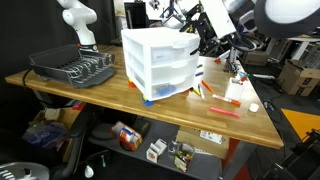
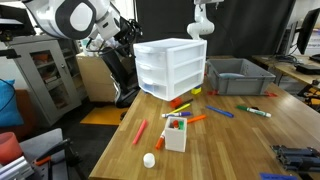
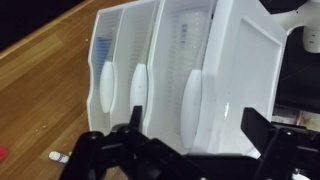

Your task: Open the top drawer of the plastic cabinet

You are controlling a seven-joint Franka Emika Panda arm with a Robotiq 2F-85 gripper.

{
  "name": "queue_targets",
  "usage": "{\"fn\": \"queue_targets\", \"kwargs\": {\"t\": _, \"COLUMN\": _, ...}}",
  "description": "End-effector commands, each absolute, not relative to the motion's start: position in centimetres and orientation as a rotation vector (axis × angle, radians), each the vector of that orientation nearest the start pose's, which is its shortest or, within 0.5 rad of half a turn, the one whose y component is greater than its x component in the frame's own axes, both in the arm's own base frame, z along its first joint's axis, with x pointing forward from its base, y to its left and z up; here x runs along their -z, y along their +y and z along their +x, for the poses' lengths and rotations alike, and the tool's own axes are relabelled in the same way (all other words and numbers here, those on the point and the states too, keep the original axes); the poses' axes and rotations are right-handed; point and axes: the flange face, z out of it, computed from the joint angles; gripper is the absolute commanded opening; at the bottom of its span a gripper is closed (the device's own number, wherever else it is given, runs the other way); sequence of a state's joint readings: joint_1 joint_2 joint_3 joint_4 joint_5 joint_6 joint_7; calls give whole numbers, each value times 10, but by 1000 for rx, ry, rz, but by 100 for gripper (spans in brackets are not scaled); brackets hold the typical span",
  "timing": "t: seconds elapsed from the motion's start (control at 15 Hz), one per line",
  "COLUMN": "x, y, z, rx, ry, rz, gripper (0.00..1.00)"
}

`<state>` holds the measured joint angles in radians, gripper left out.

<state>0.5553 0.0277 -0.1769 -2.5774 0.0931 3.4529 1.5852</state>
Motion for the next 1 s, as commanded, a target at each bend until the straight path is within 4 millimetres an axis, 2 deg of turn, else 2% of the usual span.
{"fn": "queue_targets", "kwargs": {"t": 0.0, "x": -360, "y": 170, "z": 463, "rx": 582, "ry": 1439, "rz": -1867, "gripper": 100}}
{"fn": "queue_targets", "kwargs": {"t": 0.13, "x": -362, "y": 171, "z": 461, "rx": 580, "ry": 1433, "rz": -1864, "gripper": 100}}
{"fn": "queue_targets", "kwargs": {"t": 0.4, "x": -367, "y": 172, "z": 457, "rx": 576, "ry": 1424, "rz": -1858, "gripper": 81}}
{"fn": "queue_targets", "kwargs": {"t": 0.47, "x": -366, "y": 172, "z": 456, "rx": 574, "ry": 1427, "rz": -1857, "gripper": 79}}
{"fn": "queue_targets", "kwargs": {"t": 0.53, "x": -365, "y": 172, "z": 455, "rx": 571, "ry": 1428, "rz": -1859, "gripper": 84}}
{"fn": "queue_targets", "kwargs": {"t": 0.6, "x": -364, "y": 173, "z": 456, "rx": 569, "ry": 1431, "rz": -1860, "gripper": 82}}
{"fn": "queue_targets", "kwargs": {"t": 0.8, "x": -357, "y": 181, "z": 456, "rx": 549, "ry": 1435, "rz": -1866, "gripper": 93}}
{"fn": "queue_targets", "kwargs": {"t": 0.93, "x": -354, "y": 188, "z": 454, "rx": 536, "ry": 1426, "rz": -1875, "gripper": 94}}
